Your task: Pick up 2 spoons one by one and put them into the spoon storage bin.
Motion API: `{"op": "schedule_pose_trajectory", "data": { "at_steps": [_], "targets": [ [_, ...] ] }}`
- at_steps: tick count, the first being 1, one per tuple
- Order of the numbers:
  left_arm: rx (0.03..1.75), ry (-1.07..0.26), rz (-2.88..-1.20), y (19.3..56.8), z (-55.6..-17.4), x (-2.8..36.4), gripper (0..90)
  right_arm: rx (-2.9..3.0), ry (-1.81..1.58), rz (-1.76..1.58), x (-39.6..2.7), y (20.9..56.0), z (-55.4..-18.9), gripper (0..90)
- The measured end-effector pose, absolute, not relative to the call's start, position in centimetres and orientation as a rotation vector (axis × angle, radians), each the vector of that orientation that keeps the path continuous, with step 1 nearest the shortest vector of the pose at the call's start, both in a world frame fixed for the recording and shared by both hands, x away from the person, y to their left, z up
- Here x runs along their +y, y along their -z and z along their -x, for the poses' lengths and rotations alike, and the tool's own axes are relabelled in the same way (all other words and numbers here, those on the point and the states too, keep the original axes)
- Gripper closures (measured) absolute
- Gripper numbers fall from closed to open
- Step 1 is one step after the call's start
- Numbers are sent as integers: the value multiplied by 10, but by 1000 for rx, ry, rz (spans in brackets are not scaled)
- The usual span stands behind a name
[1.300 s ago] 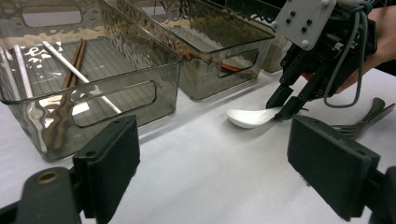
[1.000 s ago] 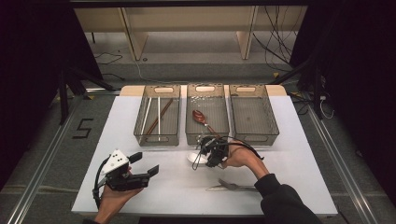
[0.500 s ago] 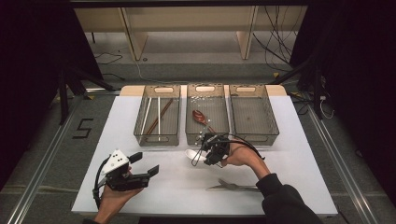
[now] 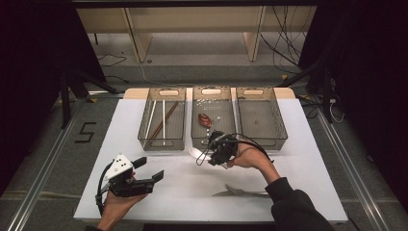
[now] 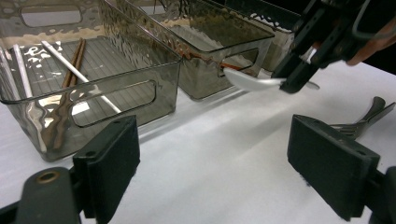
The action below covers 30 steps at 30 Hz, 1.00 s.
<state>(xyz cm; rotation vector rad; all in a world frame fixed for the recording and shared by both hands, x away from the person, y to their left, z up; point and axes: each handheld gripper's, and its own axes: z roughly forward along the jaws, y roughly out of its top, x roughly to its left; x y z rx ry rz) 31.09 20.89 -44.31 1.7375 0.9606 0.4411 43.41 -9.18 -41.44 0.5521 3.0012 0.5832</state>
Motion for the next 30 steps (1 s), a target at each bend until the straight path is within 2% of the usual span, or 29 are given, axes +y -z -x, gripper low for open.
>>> {"op": "schedule_pose_trajectory", "data": {
  "at_steps": [10,30],
  "targets": [
    [960,-442,-1737,443,-311,209,166,2876,-728,-738,-105,386,-455,764],
    [962,-441,-1737,443,-311,210,166,2728,-839,-1034,-122,367,-499,766]
  ]
}}
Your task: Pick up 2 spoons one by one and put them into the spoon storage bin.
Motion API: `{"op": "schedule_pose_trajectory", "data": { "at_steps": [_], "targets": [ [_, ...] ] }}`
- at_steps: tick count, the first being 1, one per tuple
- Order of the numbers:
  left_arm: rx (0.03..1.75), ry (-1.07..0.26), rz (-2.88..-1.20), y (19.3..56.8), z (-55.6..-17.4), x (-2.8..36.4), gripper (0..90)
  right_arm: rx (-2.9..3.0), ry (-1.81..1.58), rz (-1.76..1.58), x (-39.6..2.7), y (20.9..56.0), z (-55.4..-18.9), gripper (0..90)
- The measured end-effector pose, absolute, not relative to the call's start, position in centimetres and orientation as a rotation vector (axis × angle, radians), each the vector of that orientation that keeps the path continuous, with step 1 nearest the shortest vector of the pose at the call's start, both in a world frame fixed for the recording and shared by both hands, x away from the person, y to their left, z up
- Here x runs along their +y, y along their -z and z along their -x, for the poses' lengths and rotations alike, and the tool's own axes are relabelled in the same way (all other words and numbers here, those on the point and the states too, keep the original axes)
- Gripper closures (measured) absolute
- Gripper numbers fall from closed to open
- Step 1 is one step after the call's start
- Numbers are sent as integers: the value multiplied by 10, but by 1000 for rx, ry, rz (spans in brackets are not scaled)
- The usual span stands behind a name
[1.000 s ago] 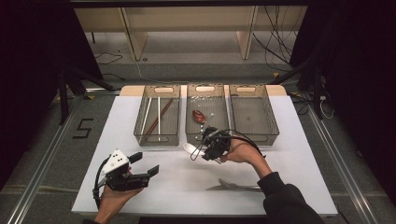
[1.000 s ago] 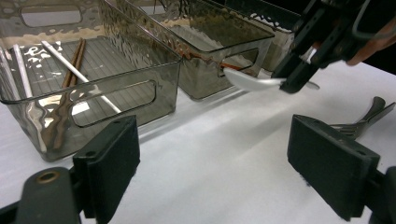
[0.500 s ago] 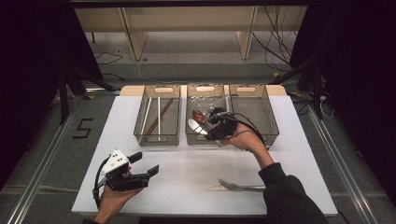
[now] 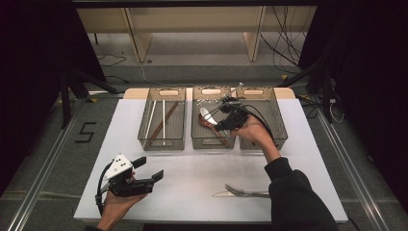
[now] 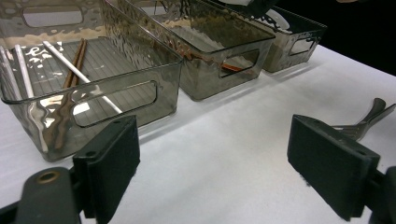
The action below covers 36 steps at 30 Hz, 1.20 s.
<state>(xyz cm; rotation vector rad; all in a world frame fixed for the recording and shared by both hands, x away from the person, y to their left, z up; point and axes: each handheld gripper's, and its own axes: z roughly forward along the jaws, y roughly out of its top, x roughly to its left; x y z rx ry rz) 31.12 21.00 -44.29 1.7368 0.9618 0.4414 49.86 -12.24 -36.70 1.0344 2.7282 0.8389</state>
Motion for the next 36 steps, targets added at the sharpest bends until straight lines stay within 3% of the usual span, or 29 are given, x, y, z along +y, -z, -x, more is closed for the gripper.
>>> {"op": "schedule_pose_trajectory", "data": {
  "at_steps": [36],
  "targets": [
    [961,-443,-1732,443,-311,210,166,2610,-804,-1224,-124,381,-537,766]
  ]
}}
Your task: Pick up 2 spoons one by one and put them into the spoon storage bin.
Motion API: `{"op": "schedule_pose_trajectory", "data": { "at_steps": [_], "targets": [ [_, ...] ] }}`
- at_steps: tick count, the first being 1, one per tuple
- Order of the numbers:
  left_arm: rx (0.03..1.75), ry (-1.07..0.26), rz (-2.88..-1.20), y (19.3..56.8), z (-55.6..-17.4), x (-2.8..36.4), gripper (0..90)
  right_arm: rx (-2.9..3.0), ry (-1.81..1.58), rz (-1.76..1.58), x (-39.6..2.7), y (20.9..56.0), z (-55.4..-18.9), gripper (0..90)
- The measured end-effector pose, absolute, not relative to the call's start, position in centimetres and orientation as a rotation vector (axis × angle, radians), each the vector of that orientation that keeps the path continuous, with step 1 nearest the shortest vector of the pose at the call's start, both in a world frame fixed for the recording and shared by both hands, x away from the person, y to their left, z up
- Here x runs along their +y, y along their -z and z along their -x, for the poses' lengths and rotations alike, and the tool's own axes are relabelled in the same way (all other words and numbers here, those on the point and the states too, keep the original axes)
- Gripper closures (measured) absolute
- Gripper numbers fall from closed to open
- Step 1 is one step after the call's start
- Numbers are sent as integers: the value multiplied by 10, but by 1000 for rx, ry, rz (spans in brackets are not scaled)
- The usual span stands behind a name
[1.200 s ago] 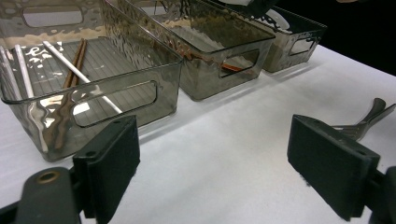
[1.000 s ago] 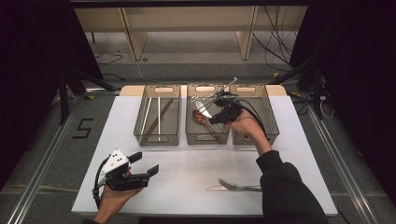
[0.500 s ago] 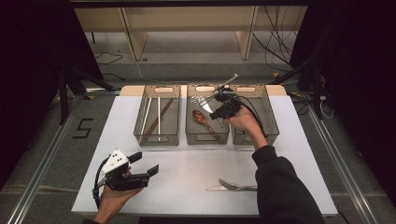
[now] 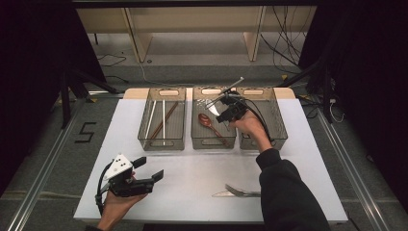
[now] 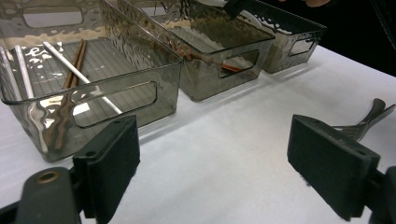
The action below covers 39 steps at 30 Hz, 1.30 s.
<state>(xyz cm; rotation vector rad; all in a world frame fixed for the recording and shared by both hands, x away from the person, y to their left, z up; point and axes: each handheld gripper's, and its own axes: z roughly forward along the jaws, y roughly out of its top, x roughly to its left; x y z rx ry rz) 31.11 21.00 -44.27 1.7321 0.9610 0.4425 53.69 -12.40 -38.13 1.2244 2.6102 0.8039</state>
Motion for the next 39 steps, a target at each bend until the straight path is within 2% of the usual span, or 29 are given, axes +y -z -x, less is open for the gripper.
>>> {"op": "schedule_pose_trajectory", "data": {
  "at_steps": [39],
  "targets": [
    [961,-443,-1729,442,-311,211,166,2661,-729,-1240,-106,402,-541,744]
  ]
}}
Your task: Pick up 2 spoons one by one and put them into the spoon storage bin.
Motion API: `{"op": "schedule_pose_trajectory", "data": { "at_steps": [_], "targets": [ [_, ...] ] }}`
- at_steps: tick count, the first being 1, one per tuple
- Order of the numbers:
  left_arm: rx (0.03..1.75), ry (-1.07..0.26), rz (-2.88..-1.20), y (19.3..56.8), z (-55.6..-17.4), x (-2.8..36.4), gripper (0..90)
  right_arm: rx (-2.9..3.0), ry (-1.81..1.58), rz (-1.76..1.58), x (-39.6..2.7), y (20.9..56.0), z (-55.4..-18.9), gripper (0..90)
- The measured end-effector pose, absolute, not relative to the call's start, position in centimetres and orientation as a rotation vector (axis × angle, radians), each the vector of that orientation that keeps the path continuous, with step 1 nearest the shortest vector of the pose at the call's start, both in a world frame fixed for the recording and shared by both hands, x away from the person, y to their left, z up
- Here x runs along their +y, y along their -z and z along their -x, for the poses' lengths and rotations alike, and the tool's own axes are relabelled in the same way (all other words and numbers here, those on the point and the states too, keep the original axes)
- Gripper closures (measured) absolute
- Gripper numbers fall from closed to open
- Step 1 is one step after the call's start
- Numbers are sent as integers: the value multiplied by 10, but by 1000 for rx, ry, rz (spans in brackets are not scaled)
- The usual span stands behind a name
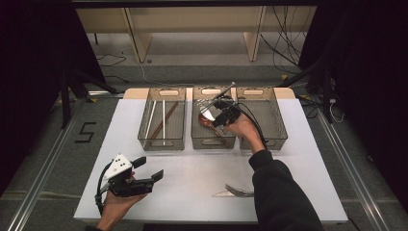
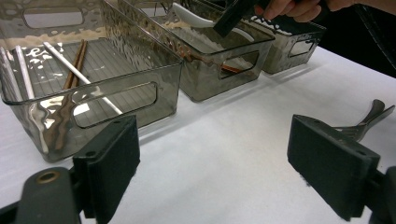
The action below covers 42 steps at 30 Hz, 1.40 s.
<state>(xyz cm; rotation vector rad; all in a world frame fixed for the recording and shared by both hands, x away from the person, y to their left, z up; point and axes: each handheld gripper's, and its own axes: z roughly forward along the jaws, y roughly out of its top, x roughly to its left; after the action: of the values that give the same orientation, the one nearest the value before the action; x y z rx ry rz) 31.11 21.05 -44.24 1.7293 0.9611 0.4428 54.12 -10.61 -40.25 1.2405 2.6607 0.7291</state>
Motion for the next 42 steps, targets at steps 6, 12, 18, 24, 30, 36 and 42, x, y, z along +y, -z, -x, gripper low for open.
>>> {"op": "schedule_pose_trajectory", "data": {
  "at_steps": [6,12,18,24,30,36,42],
  "targets": [
    [961,-441,-1730,442,-311,210,166,2663,-771,-1228,-107,397,-538,664],
    [962,-443,-1730,442,-311,210,165,2677,-800,-1203,-109,391,-532,608],
    [961,-443,-1731,442,-311,210,166,2692,-843,-1151,-112,387,-523,526],
    [962,-443,-1731,443,-311,210,166,2709,-870,-1077,-114,378,-503,436],
    [962,-441,-1732,443,-311,209,165,2715,-918,-1010,-124,370,-480,392],
    [963,-441,-1735,443,-311,209,165,2724,-901,-992,-143,372,-458,365],
    [963,-441,-1734,443,-311,209,165,2738,-887,-990,-161,380,-437,353]
  ]
}}
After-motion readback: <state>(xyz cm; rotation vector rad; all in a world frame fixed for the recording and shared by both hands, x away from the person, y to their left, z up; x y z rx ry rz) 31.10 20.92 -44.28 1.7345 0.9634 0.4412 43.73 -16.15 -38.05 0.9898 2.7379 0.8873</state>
